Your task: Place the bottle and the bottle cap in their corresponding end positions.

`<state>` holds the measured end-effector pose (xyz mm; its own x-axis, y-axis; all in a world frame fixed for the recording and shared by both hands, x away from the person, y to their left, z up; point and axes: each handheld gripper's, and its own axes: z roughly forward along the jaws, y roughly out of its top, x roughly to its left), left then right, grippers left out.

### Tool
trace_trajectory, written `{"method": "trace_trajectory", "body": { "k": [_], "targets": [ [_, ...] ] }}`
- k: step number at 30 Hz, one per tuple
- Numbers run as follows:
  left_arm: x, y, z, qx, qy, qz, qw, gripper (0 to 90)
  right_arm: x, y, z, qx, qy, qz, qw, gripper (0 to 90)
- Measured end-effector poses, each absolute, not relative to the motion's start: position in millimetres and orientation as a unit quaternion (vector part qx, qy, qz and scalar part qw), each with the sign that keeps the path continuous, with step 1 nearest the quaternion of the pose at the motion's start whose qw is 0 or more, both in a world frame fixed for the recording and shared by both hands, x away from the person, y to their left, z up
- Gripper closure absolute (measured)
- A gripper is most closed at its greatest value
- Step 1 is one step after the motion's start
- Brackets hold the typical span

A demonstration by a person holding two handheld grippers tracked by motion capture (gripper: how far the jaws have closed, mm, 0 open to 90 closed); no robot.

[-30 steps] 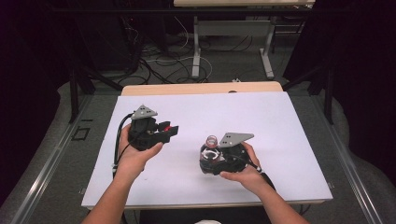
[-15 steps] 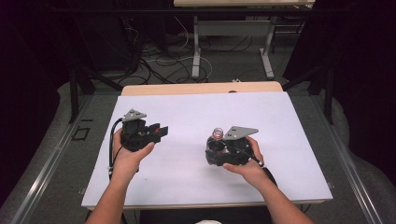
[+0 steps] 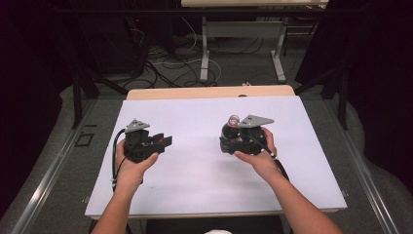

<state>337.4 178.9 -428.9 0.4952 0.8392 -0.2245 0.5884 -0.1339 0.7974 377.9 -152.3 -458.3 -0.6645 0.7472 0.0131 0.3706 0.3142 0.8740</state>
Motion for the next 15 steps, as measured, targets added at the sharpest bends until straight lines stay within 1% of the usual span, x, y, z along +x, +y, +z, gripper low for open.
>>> {"method": "trace_trajectory", "body": {
  "k": [2, 6, 15],
  "targets": [
    [336, 182, -429, 0.744, 0.480, 0.129, 0.447, 61.6, 383, -150, -457, 0.358, 0.786, 0.458, 0.209, 30.1],
    [335, 182, -433, 0.736, 0.485, 0.134, 0.452, 61.6, 396, -143, -457, 0.361, 0.790, 0.449, 0.209, 30.0],
    [334, 182, -437, 0.741, 0.485, 0.121, 0.449, 61.6, 428, -123, -472, 0.383, 0.779, 0.447, 0.218, 29.9]
  ]
}}
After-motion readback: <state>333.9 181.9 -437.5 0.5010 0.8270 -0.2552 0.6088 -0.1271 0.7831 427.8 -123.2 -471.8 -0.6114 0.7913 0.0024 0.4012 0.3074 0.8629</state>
